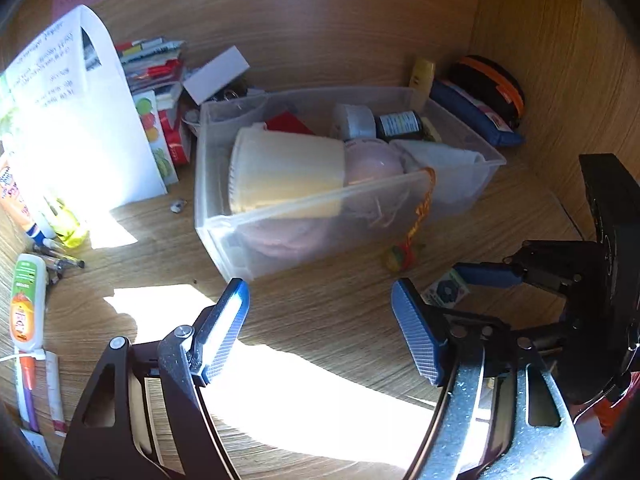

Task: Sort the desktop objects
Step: 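Grasp the square coaster with the right gripper while the left grasps the gourd charm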

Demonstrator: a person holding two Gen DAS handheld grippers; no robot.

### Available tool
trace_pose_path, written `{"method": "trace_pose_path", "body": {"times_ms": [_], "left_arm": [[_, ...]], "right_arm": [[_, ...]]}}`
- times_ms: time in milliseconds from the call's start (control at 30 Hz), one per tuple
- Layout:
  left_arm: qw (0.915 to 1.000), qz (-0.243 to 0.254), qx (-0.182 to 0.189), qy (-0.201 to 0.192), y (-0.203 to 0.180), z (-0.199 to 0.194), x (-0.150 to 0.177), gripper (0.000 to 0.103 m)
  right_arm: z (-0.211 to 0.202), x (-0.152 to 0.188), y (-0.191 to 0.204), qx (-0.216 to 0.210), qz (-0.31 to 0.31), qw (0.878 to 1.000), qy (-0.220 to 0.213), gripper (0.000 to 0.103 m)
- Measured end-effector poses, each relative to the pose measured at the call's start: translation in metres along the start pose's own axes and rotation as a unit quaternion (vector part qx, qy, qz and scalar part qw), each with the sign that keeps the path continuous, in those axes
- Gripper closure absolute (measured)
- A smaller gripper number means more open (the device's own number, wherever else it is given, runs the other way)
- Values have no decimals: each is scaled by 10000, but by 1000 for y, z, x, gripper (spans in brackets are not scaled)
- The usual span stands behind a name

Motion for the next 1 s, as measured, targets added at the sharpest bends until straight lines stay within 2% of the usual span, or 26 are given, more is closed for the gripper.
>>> {"method": "trace_pose_path", "body": {"times_ms": [67, 400, 533, 600, 733, 800, 1000], "left_arm": [[10000, 37, 55, 74, -3, 5, -1, 36], [9984, 349, 269, 349, -36, 31, -18, 41], [9972, 465, 300, 499, -48, 43, -27, 48], [9969, 503, 260, 544, -54, 49, -30, 50], [9967, 528, 187, 585, -62, 57, -32, 64], [9974, 544, 30, 479, -65, 58, -31, 71], [9976, 534, 41, 435, -64, 53, -27, 72]], "right_arm": [[2, 2, -1, -25, -9, 10000, 23, 69], [-18, 15, -28, 52, 276, 9994, -220, 69], [-29, 20, -48, 96, 505, 9982, -307, 69], [-33, 23, -57, 99, 606, 9975, -343, 69], [-40, 26, -68, 66, 703, 9966, -433, 69], [-41, 27, -69, 36, 710, 9963, -480, 69], [-42, 19, -69, -33, 676, 9961, -569, 69]]}}
Point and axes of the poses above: each gripper's, at about its wrist camera, not at the fingertips, and z roughly the way its jaws point, y to its left, x to its underside, the point moved 1 cm from there along z, roughly the way its jaws point, and after that the axes turned 15 degrees about y, right-handed, at the moved point
